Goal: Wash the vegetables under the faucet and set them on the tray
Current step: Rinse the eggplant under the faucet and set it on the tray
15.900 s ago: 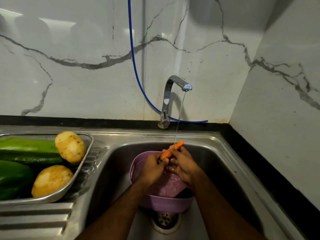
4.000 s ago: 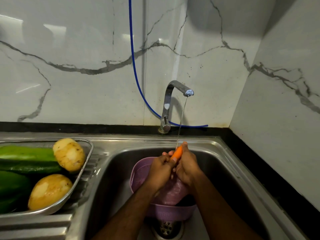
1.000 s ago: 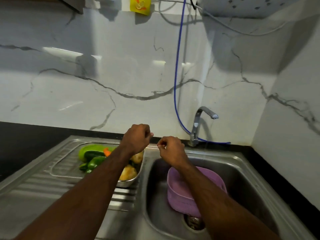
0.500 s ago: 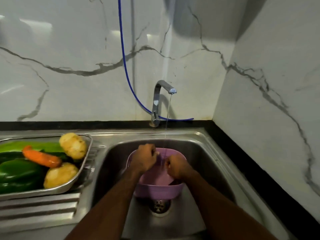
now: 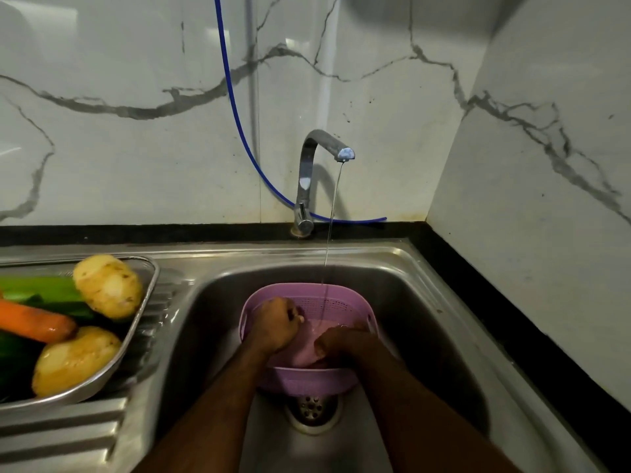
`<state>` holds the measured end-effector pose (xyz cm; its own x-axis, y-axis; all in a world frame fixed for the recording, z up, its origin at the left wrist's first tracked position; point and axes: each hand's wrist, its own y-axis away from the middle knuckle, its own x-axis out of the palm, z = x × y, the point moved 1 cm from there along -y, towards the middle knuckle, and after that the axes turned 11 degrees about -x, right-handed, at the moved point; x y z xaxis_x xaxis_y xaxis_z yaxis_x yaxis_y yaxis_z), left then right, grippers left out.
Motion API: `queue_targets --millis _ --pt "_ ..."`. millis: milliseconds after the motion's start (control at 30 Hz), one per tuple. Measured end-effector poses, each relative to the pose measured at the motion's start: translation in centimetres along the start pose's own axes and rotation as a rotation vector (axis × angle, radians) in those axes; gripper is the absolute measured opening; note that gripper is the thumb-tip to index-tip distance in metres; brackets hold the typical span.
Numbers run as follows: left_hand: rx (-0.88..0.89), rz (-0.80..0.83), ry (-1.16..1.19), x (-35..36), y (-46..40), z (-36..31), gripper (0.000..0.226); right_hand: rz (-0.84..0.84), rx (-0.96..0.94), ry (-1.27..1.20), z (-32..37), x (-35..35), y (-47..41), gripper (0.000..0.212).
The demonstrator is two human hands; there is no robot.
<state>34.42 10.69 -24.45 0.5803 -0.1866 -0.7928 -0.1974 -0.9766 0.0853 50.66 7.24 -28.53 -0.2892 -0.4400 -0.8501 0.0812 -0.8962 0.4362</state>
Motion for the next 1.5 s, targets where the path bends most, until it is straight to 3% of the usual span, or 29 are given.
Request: queue_targets --millis 167,267,533,633,767,900,1067,1200,1500 --pt "-0.011 -0.021 0.152 0.1 -0.1 0.5 0.017 -0.150 -0.171 -0.199 0.2 -1.7 1.0 0.040" --pt "0.037 0.005 0.160 0.2 -0.3 0.7 0.029 -0.263 -0.236 -0.361 0.7 -2.7 1.4 0.009" --pt "-0.051 -0.037 0.357 -0.4 -0.6 0.6 0.013 -0.556 -0.244 -0.918 0.7 -5.7 2.6 0.024" --pt "-0.056 -0.031 0.345 -0.2 -0.6 0.6 0.014 -0.542 -0.243 -1.109 0.8 -6.7 2.8 0.025" --pt "0.018 0.040 0.413 0.0 -0.8 0.6 0.031 -0.584 -0.226 -1.306 1.0 -6.9 2.1 0.031" --pt "0.024 0.122 0.590 0.2 -0.6 0.0 0.022 -0.595 -0.236 -1.460 1.6 -6.7 2.3 0.026" --pt "-0.003 0.125 0.792 -0.1 0.0 -1.7 0.018 -0.436 -0.281 -1.423 3.3 -6.0 2.9 0.018" --pt "-0.013 0.053 0.778 -0.3 0.3 -2.5 0.013 -0.347 -0.309 -1.520 4.1 -5.8 3.1 0.026" --pt "-0.002 0.083 0.684 0.0 1.1 -3.8 0.007 -0.613 -0.130 -1.641 4.6 -5.8 1.7 0.033"
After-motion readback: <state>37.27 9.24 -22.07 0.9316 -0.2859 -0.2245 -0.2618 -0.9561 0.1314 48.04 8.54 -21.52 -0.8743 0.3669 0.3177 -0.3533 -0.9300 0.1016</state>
